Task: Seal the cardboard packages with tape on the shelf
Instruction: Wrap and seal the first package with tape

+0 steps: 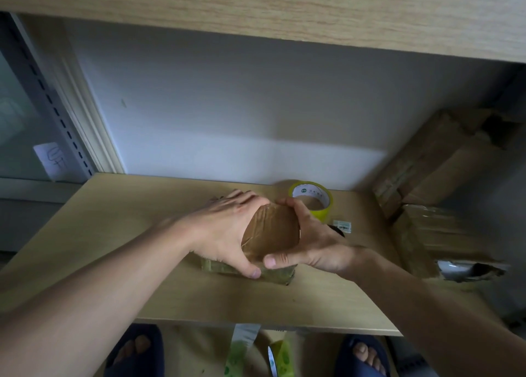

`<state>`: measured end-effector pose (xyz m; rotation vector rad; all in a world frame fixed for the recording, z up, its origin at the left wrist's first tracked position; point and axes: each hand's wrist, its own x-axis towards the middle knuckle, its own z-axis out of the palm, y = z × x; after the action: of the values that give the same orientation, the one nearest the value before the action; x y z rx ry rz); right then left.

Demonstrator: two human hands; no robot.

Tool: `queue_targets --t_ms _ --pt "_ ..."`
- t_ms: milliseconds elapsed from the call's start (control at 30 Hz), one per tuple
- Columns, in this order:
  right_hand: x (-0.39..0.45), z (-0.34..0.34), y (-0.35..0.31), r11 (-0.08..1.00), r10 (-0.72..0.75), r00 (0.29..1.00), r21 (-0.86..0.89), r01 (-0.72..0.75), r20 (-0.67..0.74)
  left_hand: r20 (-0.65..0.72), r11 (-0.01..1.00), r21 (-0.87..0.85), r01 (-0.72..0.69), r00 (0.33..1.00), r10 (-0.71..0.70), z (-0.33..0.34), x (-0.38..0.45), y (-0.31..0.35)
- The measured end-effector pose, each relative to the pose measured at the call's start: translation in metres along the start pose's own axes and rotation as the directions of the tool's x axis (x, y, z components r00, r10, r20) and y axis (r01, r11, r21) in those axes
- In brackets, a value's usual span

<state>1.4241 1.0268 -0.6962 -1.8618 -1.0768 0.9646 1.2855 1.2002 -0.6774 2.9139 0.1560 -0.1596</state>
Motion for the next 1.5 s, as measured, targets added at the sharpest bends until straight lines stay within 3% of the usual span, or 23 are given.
queue_targets --t_ms 200,400,567,800,933,1033,1100,1200,1500 --pt "0.013 0.002 0.002 0.984 0.053 0.989 0.179 -0.027 -0.141 0.005 1.000 0.004 0.004 1.000 -0.004 0.000 0.000 -0.001" --pt "0.028 0.003 -0.002 0.984 0.117 0.956 0.161 -0.075 -0.268 0.021 1.000 0.005 0.014 1.000 -0.014 0.002 0.001 -0.002" --pt "0.041 0.003 -0.002 0.970 0.093 0.930 0.241 -0.004 -0.356 0.024 1.000 0.004 0.025 0.999 -0.026 0.002 0.003 -0.003" --pt "0.047 0.000 0.002 0.986 -0.031 0.904 0.134 0.097 -0.426 0.028 0.999 0.016 0.037 0.999 -0.037 0.003 0.003 -0.004" --pt "0.042 -0.005 0.002 0.992 -0.092 0.908 0.043 0.119 -0.408 0.030 0.999 0.008 0.046 0.998 -0.046 0.003 0.003 -0.004" --pt "0.026 -0.016 0.001 0.969 -0.064 0.982 0.223 0.103 -0.176 0.030 0.999 -0.001 0.048 0.998 -0.048 0.001 0.001 -0.003" --pt "0.016 -0.019 0.004 0.968 -0.085 0.995 0.233 0.093 -0.043 0.023 0.999 0.000 0.037 0.999 -0.037 0.001 0.001 -0.001" --pt "0.022 -0.015 0.009 0.959 -0.023 0.986 0.274 0.069 -0.168 0.034 0.999 0.000 0.046 0.998 -0.046 0.000 0.001 -0.001" --pt "0.033 -0.005 0.008 0.990 -0.080 0.913 0.076 0.120 -0.400 0.011 0.998 0.019 0.064 0.998 -0.064 -0.001 -0.002 0.001"
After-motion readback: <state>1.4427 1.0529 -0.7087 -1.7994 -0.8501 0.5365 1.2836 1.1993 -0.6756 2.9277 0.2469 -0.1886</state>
